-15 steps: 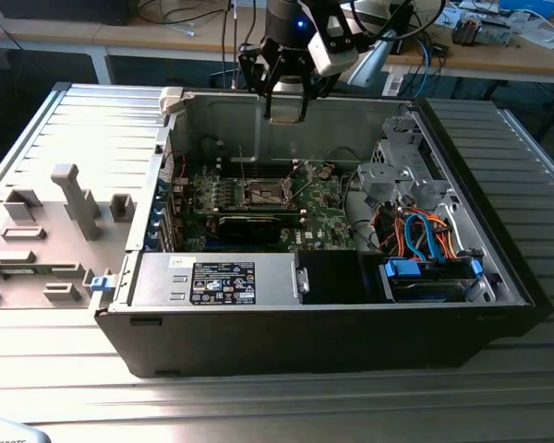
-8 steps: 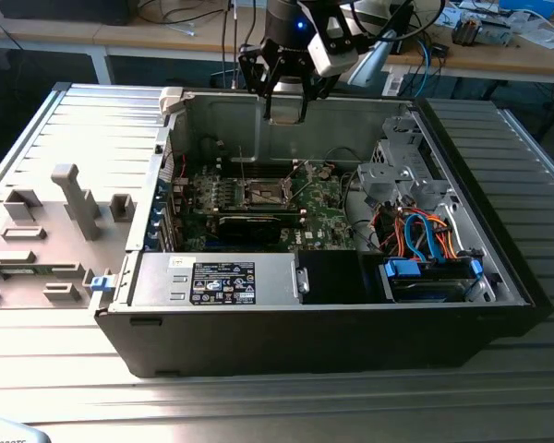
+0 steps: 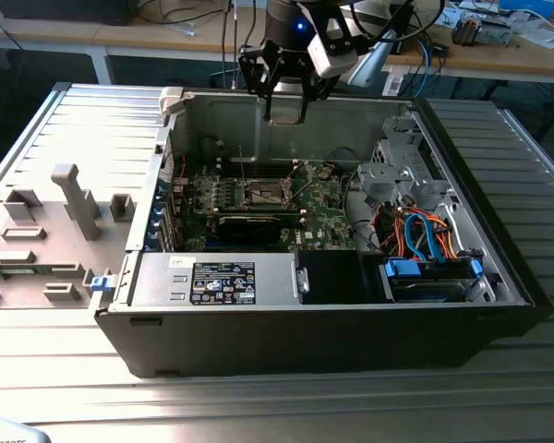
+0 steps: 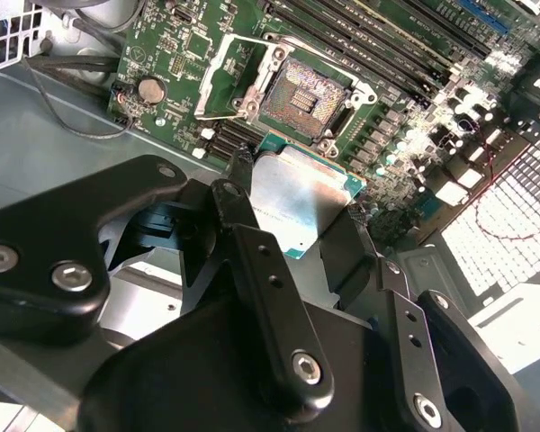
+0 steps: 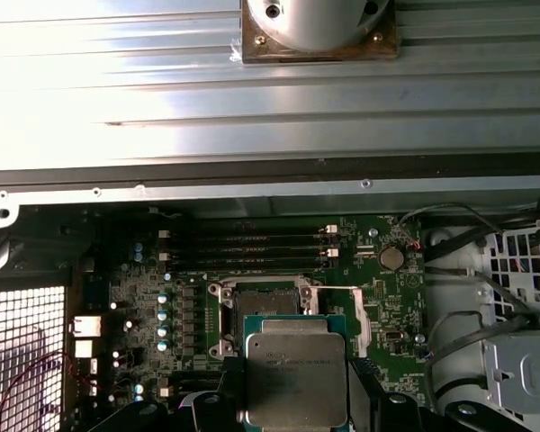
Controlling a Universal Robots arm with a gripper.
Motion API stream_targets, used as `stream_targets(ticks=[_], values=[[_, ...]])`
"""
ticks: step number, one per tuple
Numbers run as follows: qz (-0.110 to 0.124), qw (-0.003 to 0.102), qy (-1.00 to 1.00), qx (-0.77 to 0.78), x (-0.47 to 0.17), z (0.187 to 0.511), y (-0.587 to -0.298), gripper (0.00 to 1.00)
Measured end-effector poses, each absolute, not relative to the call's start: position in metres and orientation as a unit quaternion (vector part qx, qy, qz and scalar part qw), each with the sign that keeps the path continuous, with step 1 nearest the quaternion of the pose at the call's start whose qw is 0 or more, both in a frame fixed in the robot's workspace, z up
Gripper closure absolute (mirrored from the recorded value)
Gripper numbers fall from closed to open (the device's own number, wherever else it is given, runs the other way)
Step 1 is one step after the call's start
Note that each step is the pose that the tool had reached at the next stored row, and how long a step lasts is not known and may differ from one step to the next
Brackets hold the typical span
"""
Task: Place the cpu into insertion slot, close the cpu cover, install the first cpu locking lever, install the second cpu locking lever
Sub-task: 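Place the cpu into insertion slot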
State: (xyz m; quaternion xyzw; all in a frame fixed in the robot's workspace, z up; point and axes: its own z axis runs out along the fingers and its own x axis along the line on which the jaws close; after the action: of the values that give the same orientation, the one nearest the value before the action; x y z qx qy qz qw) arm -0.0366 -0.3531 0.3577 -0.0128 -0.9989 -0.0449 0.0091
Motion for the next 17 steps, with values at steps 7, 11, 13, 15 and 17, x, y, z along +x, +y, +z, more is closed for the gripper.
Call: stream_targets(ticks=[7,11,13,15,17], values=[[-0.045,0.009,-0.999,-0.013,-0.0366,0.3551,-0.3532,0.46],[-0.045,0.009,-0.999,-0.013,-0.0366,0.3539,-0.3532,0.46],[-0.045,0.009,-0.999,-0.013,-0.0366,0.3536,-0.3532,0.46],[-0.045,0.009,-0.999,-0.013,-0.0366,0.3532,-0.3532,0.46],[-0.045,0.009,-0.999,-0.013,-0.0366,0.3524,-0.3532,0.46]])
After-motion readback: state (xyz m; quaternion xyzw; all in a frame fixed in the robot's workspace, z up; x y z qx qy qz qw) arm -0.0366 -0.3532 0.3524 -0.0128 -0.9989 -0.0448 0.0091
